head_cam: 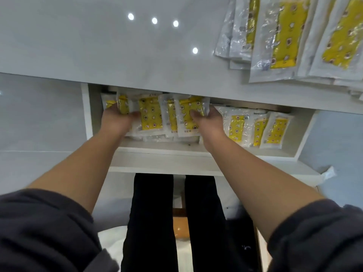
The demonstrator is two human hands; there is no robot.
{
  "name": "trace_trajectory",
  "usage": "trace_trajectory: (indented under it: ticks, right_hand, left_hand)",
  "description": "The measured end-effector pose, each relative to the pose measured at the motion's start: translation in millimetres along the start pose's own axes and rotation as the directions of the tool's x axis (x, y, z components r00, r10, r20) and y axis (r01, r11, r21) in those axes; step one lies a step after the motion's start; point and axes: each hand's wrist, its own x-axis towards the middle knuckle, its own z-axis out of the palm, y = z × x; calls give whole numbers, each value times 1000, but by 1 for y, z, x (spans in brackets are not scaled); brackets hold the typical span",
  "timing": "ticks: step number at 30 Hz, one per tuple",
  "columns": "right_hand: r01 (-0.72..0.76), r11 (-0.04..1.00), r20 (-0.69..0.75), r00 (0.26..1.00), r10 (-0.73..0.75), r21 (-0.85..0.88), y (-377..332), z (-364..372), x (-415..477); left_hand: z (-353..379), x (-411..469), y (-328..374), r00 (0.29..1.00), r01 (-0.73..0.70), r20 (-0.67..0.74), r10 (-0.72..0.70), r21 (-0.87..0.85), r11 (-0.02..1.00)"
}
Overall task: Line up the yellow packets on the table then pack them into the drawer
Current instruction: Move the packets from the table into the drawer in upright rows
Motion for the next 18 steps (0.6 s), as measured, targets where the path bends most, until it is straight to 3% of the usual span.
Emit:
trace_trajectory:
  ticks: [7,18]
  right_hand:
    - [-33,999,-110,993,32,-8,11,16,6]
    - [83,983,-161,981,-109,-162,12,15,6]
  left_hand:
    - [-3,14,-4,997,8,-80,4,150,989]
    - [-3,8,-11,983,7,-178,44,281,960]
